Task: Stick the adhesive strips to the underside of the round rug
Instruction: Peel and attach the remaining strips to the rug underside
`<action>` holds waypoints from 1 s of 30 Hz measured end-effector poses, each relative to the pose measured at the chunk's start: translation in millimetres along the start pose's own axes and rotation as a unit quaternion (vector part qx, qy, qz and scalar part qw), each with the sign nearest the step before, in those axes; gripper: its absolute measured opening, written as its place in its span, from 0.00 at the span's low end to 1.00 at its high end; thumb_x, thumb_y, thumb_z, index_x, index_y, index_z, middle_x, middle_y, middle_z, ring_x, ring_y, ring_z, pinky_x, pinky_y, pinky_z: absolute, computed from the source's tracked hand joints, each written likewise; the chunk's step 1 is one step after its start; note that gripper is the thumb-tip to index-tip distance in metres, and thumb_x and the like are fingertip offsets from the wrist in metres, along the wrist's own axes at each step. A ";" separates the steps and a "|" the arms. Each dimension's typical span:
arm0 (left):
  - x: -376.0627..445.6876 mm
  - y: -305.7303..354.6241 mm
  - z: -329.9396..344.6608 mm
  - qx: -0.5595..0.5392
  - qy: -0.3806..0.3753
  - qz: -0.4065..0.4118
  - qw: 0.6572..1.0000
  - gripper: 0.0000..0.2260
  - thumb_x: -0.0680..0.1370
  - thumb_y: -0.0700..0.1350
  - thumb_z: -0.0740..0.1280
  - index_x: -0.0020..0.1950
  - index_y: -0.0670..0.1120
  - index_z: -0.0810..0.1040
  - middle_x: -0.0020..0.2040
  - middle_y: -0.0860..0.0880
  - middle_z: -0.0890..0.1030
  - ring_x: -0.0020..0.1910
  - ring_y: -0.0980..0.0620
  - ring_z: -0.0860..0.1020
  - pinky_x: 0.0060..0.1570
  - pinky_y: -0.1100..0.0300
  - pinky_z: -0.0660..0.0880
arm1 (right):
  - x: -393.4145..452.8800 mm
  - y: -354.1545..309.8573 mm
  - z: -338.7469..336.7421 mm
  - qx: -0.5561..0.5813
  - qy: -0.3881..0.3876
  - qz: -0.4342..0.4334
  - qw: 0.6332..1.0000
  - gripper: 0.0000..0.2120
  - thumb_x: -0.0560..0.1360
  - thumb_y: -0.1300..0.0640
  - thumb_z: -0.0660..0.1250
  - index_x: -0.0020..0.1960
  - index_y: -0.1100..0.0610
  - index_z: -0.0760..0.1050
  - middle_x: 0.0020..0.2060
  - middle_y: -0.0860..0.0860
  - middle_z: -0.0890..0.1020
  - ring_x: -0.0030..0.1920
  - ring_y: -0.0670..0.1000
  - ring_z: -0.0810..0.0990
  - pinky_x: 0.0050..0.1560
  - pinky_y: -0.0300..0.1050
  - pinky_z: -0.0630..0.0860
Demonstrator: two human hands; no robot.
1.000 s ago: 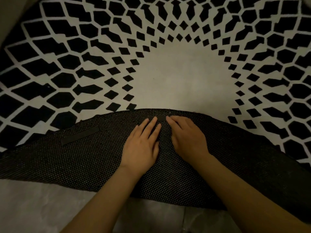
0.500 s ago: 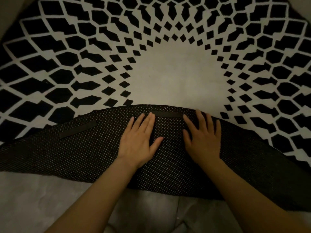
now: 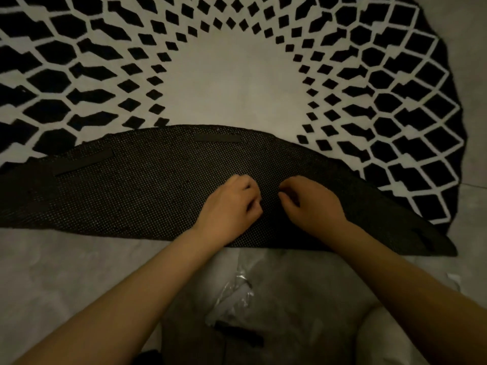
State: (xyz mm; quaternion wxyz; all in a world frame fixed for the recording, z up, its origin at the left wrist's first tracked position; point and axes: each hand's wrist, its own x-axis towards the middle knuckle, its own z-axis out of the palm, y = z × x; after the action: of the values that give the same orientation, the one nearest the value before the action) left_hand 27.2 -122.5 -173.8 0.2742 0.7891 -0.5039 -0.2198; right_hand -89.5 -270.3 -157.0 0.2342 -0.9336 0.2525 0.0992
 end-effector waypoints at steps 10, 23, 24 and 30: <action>-74.6 20.4 33.7 -0.056 -0.095 -0.105 0.988 0.14 0.72 0.55 0.70 0.54 0.51 0.81 0.48 0.53 0.78 0.50 0.54 0.75 0.52 0.54 0.75 | -82.0 19.7 3.4 -0.064 -0.275 -0.008 0.959 0.18 0.74 0.37 0.59 0.50 0.48 0.78 0.45 0.46 0.82 0.47 0.48 0.79 0.48 0.44 0.75; -118.3 19.8 61.5 0.156 -0.234 0.058 0.958 0.13 0.70 0.48 0.70 0.54 0.52 0.76 0.49 0.54 0.77 0.52 0.51 0.76 0.47 0.60 0.64 | -159.0 26.3 72.9 0.162 -0.292 0.032 0.942 0.13 0.70 0.59 0.72 0.37 0.45 0.71 0.32 0.43 0.75 0.35 0.39 0.76 0.42 0.36 0.73; -120.3 15.8 59.3 0.105 -0.229 0.018 0.968 0.07 0.71 0.47 0.71 0.47 0.52 0.78 0.45 0.56 0.76 0.49 0.52 0.77 0.45 0.61 0.64 | -155.6 23.8 68.5 0.216 -0.258 0.057 0.940 0.14 0.70 0.62 0.72 0.36 0.46 0.72 0.31 0.42 0.74 0.33 0.36 0.76 0.39 0.30 0.71; -117.0 7.1 25.3 -0.384 -0.083 -0.319 0.862 0.04 0.71 0.37 0.73 0.43 0.44 0.81 0.36 0.55 0.83 0.35 0.65 0.79 0.35 0.72 0.74 | -130.4 32.1 30.0 0.472 0.084 0.196 0.856 0.06 0.74 0.61 0.68 0.49 0.53 0.76 0.45 0.47 0.79 0.48 0.42 0.78 0.52 0.39 0.74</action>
State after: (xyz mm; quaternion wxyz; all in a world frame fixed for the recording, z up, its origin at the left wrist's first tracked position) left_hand -39.6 -23.1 -179.9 0.4275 0.7174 -0.1212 -0.5366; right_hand -219.3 -224.7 -156.0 0.6000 -0.6470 0.4658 -0.0664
